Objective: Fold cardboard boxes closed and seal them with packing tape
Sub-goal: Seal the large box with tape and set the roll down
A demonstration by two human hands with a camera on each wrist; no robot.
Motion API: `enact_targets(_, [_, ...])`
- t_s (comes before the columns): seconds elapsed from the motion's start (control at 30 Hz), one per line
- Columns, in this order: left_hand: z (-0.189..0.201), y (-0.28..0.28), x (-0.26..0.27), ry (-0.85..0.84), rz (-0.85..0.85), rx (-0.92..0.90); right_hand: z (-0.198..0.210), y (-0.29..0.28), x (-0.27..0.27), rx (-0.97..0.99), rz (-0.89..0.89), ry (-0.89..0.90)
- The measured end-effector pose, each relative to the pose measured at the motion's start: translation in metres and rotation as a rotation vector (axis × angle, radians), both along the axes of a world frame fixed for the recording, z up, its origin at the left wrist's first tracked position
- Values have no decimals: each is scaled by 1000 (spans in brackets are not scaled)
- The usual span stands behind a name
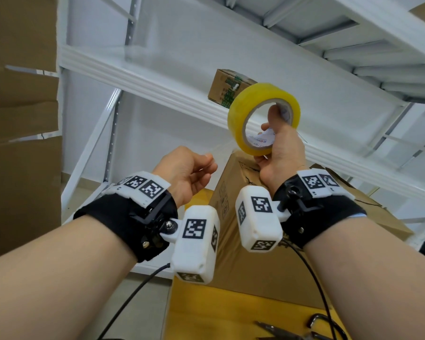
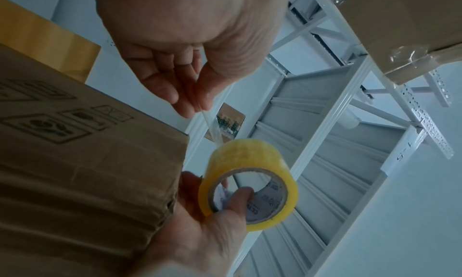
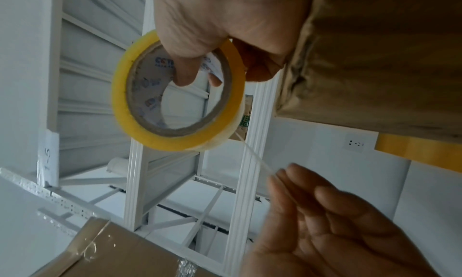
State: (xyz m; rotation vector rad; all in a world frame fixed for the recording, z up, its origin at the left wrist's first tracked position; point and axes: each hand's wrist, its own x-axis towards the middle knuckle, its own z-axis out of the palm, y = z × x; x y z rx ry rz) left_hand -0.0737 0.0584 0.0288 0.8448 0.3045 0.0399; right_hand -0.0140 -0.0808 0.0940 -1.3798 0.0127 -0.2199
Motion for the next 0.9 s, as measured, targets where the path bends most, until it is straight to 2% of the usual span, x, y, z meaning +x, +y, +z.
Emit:
enact_targets(0.3, [-18, -5, 2, 72, -46, 3, 0, 1, -2, -86, -135, -45])
enact_targets(0.43, [-22, -12, 5, 105, -87, -19, 1, -1, -2, -54, -186, -54])
enact_targets(0.9, [-36, -27, 8, 141, -117, -120, 1, 2, -5, -93, -186, -77])
